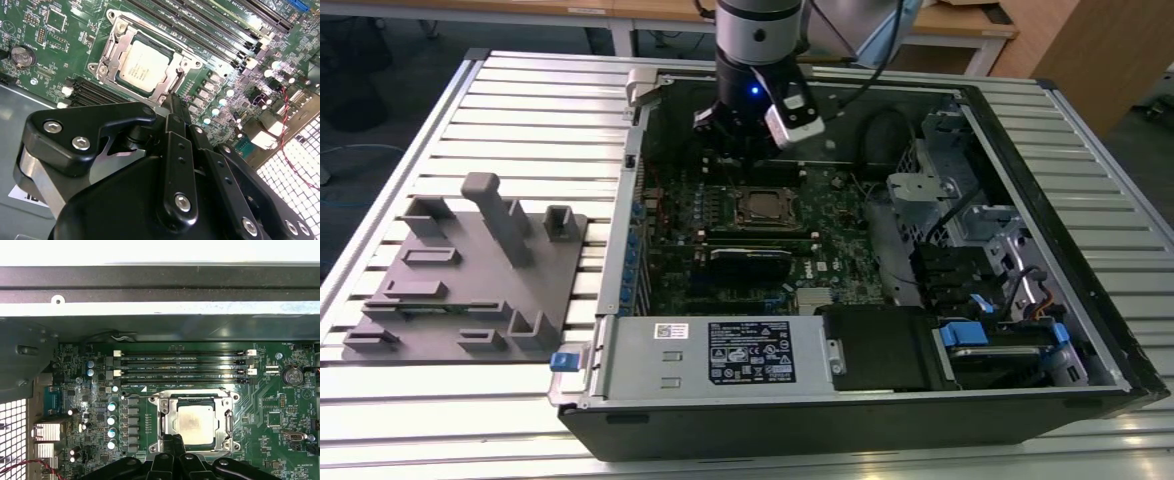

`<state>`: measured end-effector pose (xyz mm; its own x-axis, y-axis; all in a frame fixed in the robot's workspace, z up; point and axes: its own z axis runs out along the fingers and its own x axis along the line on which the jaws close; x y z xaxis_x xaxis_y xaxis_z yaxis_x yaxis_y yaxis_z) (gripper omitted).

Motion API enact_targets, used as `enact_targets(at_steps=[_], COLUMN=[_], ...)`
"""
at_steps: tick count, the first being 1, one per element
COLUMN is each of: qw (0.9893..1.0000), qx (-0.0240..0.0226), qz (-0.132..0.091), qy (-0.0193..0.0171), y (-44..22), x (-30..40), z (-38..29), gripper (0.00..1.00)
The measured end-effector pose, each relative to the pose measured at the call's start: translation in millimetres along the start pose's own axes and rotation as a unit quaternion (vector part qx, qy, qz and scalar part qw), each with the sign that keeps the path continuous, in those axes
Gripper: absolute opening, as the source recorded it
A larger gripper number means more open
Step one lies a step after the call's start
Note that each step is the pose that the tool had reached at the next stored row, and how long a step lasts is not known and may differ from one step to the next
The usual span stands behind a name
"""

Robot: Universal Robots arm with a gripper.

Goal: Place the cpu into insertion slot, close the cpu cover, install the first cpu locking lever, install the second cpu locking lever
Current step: 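Install the first cpu locking lever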

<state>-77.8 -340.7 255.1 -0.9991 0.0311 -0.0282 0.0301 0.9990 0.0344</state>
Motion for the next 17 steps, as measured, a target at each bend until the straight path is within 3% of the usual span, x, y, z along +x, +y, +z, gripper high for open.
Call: enact_targets(at_steps=[17], qw=[1.0], qx=[0.0], qz=[0.0], qy=[0.0], y=[0.1], x=[0.5], z=[-4.9], gripper=[0.1])
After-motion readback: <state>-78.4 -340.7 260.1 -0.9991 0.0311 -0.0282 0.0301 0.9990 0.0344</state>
